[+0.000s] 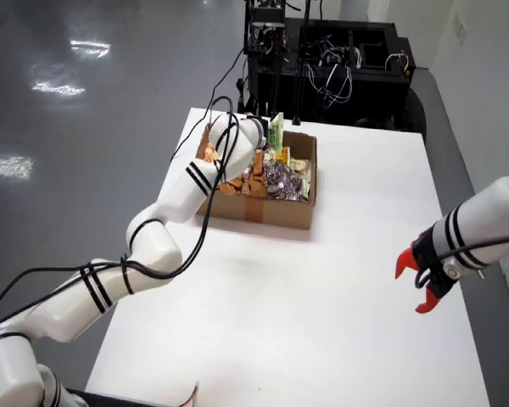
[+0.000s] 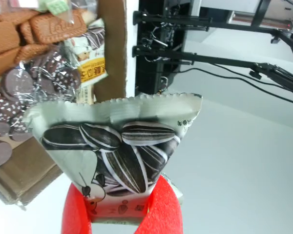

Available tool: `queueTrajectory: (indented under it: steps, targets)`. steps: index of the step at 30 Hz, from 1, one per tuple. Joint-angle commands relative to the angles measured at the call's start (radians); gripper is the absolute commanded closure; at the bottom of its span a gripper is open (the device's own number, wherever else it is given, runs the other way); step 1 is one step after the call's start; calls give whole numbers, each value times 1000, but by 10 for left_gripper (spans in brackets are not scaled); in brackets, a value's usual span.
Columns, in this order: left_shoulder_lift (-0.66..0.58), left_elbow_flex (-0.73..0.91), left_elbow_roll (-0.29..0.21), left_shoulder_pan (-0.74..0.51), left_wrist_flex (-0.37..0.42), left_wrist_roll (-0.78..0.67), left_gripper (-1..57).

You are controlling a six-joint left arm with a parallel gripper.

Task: Grasp a snack and put it in the bin.

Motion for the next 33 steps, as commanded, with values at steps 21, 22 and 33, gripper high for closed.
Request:
queueTrajectory:
  steps: [21,22,33]
  targets:
    - [-12,33,-17,39,12,10,224]
    - [-11,29,-17,37,28,14,235]
    - [-6,-32,-22,0,190,88,372]
